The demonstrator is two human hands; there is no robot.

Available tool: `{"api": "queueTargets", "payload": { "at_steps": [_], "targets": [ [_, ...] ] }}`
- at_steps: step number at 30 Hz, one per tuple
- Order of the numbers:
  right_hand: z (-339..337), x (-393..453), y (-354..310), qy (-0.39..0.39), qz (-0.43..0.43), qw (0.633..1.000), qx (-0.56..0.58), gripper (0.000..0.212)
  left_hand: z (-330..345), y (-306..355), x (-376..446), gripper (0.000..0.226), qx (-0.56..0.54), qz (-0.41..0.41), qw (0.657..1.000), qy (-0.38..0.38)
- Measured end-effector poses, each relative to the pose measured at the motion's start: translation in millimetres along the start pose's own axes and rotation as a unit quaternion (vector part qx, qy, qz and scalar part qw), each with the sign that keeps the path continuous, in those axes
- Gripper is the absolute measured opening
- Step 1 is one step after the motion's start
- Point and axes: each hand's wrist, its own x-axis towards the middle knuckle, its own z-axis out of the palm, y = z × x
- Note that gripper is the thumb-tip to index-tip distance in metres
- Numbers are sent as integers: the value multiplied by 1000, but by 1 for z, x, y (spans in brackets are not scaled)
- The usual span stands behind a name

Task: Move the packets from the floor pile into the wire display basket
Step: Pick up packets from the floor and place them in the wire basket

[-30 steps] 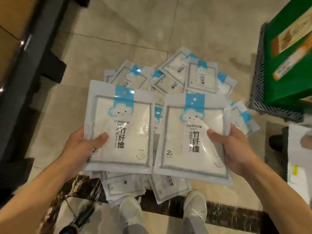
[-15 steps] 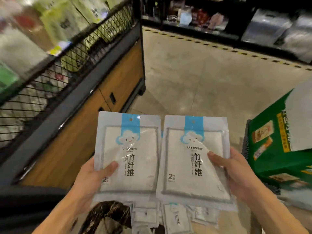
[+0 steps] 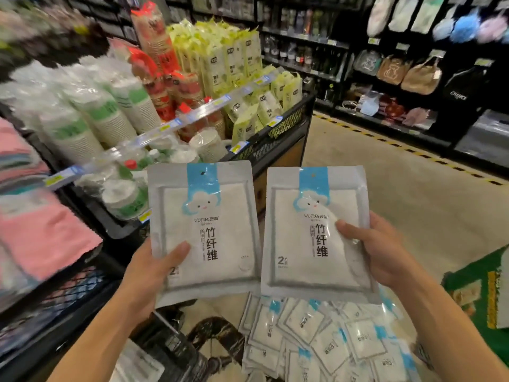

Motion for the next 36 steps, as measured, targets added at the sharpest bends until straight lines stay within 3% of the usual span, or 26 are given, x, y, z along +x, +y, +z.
{"api": "queueTargets", "payload": {
  "at_steps": [2, 8, 10, 13, 19, 23, 28, 32, 36],
  "targets": [
    [15, -8, -9, -37, -4, 999, -15, 25, -16, 5, -31, 50, -21, 12, 999, 21],
    [57, -28, -23, -161, -17, 986, -50, 31, -31, 4, -133, 100, -46, 62, 992, 104],
    [68, -37, -20, -204, -21, 977, -53, 34, -34, -3, -164, 91, -53, 69, 987, 138],
    [86, -55, -14, -254, -21, 965, -59, 30, -41, -18, -211, 56, -72, 75, 974, 202],
    [130, -98, 8, -346, 4, 934, -86, 33, -62, -51, -304, 75, -113, 67, 939, 319],
    [169, -134, 29, -398, 14, 910, -116, 28, -88, -74, -359, 51, -158, 66, 925, 339],
    [223, -178, 62, -443, 26, 883, -149, 29, -130, -97, -416, 59, -147, 76, 921, 353],
    [265, -212, 92, -461, 38, 872, -162, 30, -171, -116, -450, 44, -148, 62, 897, 411],
    [296, -237, 125, -462, 48, 867, -178, 30, -216, -138, -473, 46, -162, 39, 887, 431]
  ]
}}
